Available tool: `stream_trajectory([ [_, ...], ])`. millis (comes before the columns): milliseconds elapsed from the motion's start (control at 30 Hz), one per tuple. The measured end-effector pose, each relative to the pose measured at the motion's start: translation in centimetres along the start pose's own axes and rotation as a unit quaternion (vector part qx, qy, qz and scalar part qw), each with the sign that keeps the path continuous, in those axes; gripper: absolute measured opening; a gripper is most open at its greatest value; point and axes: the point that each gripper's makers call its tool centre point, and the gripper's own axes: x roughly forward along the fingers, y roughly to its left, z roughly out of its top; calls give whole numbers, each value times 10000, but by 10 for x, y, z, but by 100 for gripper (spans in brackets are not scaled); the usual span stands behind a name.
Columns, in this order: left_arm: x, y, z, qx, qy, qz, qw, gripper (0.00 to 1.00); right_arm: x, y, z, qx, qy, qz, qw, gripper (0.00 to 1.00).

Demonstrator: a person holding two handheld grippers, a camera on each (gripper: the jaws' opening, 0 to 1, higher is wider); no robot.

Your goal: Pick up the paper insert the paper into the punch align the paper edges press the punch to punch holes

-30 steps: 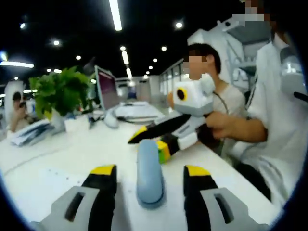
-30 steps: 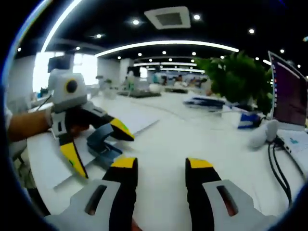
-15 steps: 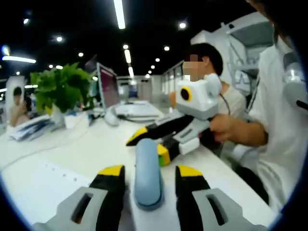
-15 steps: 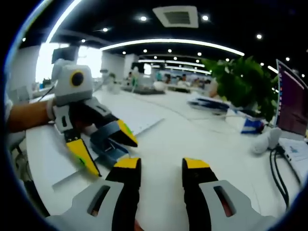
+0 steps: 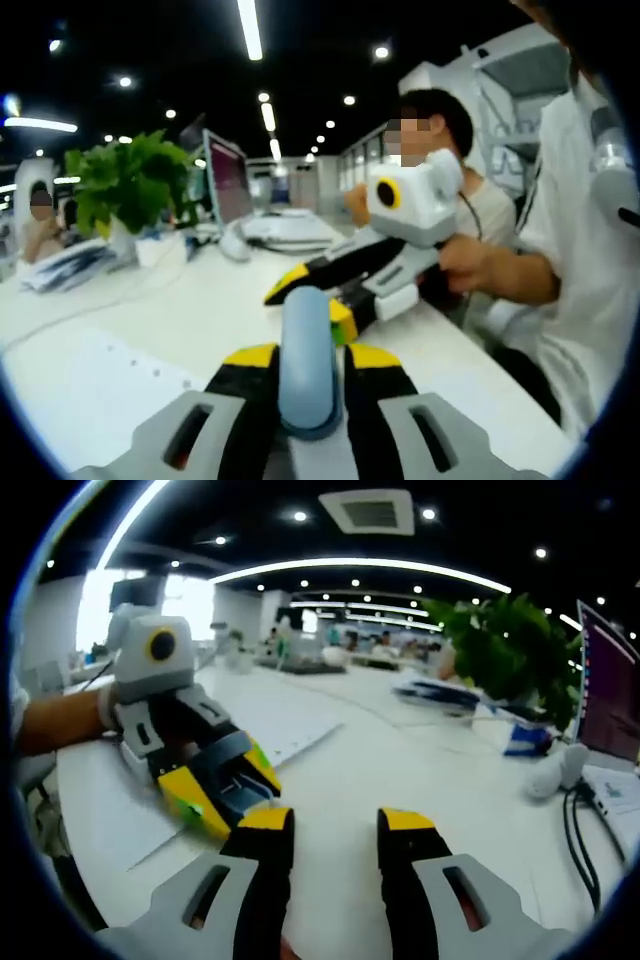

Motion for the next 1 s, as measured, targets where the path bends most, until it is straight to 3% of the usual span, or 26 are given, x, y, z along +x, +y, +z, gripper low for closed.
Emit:
stream_trajectory([
  [267,0,5,-1,-21,-7,8,10000,25,-15,26,65,-556,-783,402,9946,12],
  [400,0,5,-1,-13,-9,17,10000,25,-8,43,75,-619,-903,511,9927,5],
  [567,-1,7,-1,24,-15,17,10000,25,6,56,70,-528,-678,556,9948,5],
  [733,-1,7,-1,32,-11,6,10000,25,10,57,59,-798,-494,478,9944,4],
  [833,-1,6,-1,11,-9,9,10000,25,10,51,57,-238,-346,411,9983,4],
  [1000,0,5,0,-13,-6,9,10000,25,12,47,51,-315,-241,288,9988,3],
])
